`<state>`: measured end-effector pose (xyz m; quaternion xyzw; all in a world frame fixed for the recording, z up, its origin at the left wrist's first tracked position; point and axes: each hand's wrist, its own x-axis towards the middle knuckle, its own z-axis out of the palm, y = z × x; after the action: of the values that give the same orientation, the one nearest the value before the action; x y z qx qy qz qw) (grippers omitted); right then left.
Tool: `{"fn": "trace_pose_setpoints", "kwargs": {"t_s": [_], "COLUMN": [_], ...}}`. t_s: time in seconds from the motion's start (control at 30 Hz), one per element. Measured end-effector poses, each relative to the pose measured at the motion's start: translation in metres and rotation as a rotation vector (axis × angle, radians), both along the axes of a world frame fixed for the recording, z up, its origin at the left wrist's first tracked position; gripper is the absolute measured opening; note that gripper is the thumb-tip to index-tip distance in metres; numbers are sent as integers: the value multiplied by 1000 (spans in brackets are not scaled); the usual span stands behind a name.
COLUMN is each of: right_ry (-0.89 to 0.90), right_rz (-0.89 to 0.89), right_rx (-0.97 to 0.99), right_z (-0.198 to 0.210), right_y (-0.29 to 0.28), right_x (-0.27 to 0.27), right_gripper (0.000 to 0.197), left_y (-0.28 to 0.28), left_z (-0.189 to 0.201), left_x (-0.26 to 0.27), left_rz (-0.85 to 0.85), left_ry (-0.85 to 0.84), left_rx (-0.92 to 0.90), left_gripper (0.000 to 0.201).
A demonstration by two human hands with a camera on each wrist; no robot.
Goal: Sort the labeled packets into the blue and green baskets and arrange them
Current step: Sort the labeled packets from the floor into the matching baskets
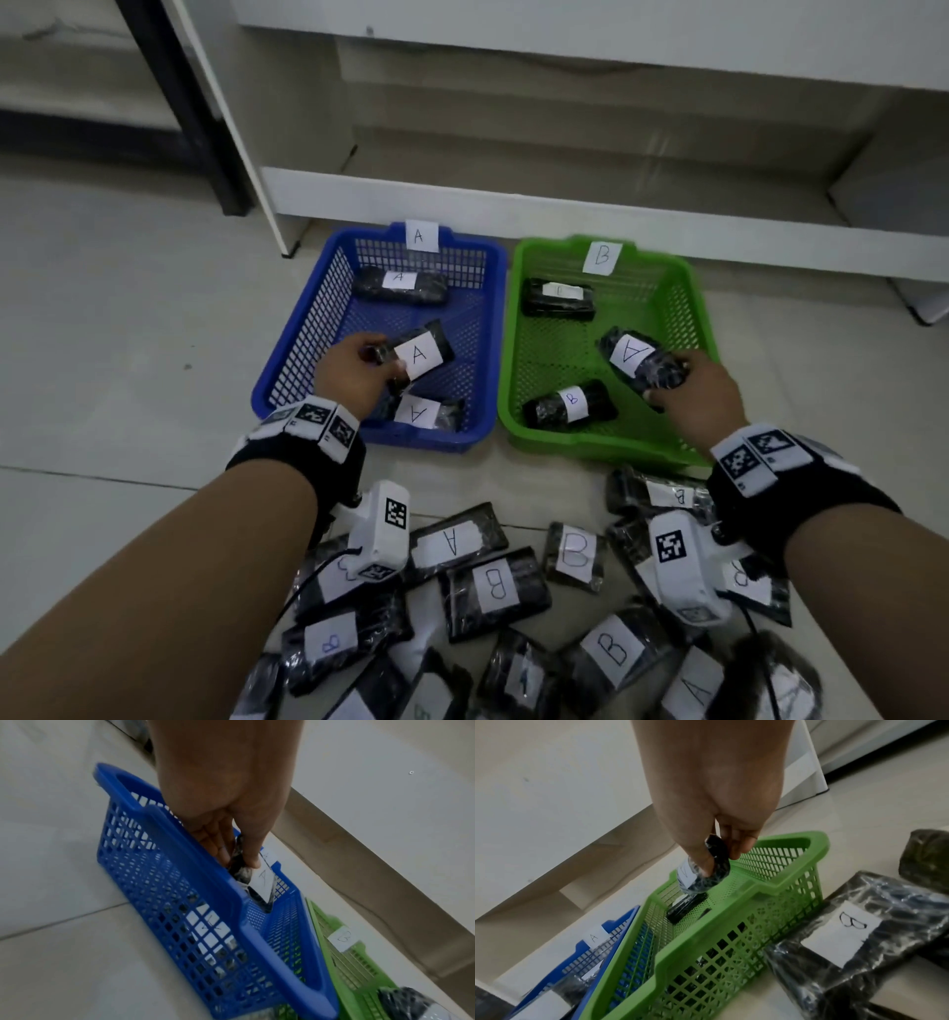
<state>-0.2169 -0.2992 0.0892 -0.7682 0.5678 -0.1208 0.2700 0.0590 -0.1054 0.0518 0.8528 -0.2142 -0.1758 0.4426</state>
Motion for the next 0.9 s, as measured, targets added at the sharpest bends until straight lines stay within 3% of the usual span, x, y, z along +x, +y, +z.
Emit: {"fn": "trace_pose_setpoints", "kwargs": {"t_s": [0.17, 0.37, 0.5, 0.63, 0.8, 0.9], "right_ry": [-159, -460, -487, -309, 162, 306], "right_rz": [-5, 60, 234, 360, 372, 472], "right_rx": [52, 92, 111, -8, -350, -332], "right_z": [-11, -7, -17, -32, -39, -40], "right_y": [2, 26, 54, 74, 90, 96], "right_x": [16, 70, 113, 139, 153, 157], "right_gripper": [51, 50, 42, 36, 32, 32], "left_y": [-18, -24, -25, -26, -19, -14], "left_z": [-11, -11, -21, -25, -25, -18], "left_x": [0, 12, 18, 20, 26, 29], "left_rz": [29, -59, -101, -198, -290, -408], "left_ry": [-51, -121, -129, -276, -369, -372], "left_rx": [33, 372, 550, 571, 629, 727], "left_gripper": [37, 20, 36, 35, 39, 40]}}
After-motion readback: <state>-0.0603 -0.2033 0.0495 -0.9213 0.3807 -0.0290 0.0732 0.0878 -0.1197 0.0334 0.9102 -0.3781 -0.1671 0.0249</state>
